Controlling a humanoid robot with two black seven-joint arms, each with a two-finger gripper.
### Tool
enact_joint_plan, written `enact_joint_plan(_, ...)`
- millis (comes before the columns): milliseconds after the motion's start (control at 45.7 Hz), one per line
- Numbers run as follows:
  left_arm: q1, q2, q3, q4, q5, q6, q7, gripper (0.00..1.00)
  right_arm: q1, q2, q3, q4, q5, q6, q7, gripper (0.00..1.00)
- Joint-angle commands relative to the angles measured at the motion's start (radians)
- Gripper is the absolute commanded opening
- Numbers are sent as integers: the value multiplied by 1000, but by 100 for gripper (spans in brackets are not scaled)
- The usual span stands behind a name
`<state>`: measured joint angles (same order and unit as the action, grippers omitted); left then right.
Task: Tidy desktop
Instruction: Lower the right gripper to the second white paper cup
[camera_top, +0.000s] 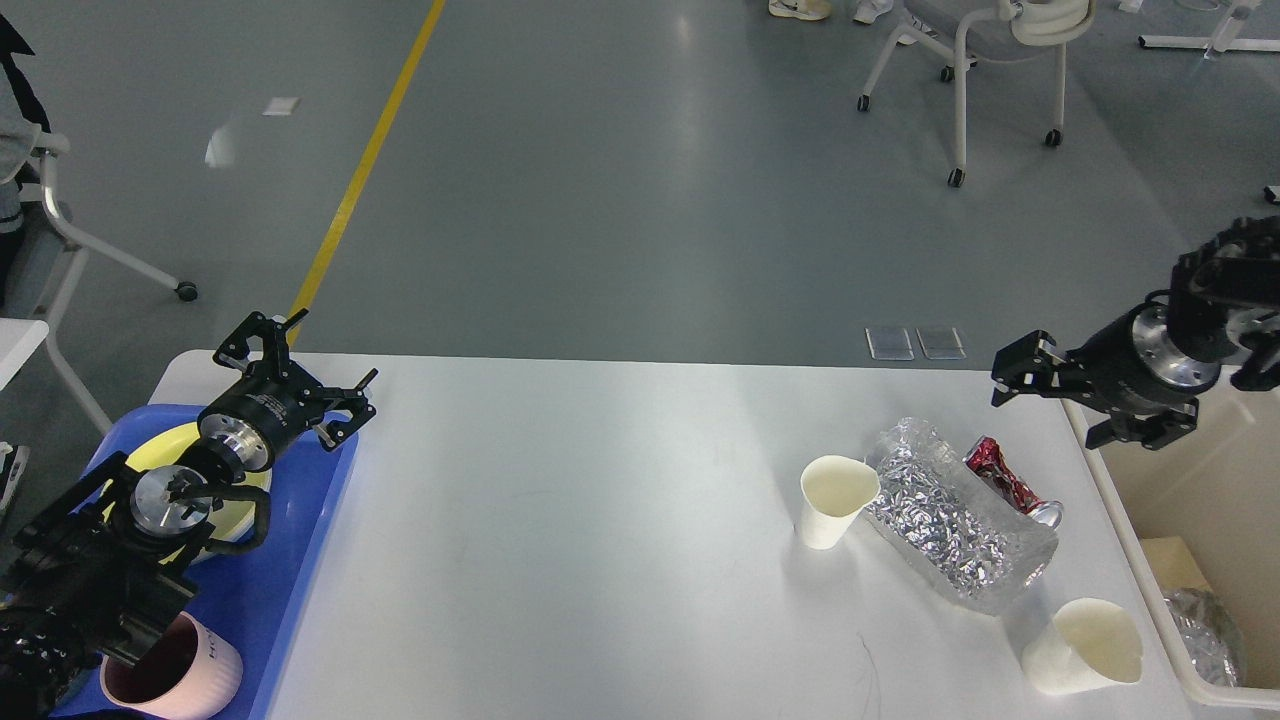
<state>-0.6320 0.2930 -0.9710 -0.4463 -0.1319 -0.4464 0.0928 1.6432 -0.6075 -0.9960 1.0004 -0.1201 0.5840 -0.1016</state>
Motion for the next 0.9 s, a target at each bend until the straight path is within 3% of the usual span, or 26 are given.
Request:
enact_joint_plan(0,0,0,0,0,0,0,-1,100,-14,-126,2,58,-36,28,2,100)
enact_joint_plan(197,0,0,0,0,0,0,-1,100,-22,-273,5,201,-164,60,5,100)
enact_joint_plan(438,0,0,0,0,0,0,1,100,-88,-370,25,225,-208,60,7,100)
enact_joint_plan(635,0,0,0,0,0,0,-1,100,-160,-397,62,241,-208,56,59,100)
enact_joint_plan(875,0,0,0,0,0,0,1,100,-333,-403,233,221,-207,51,89,100)
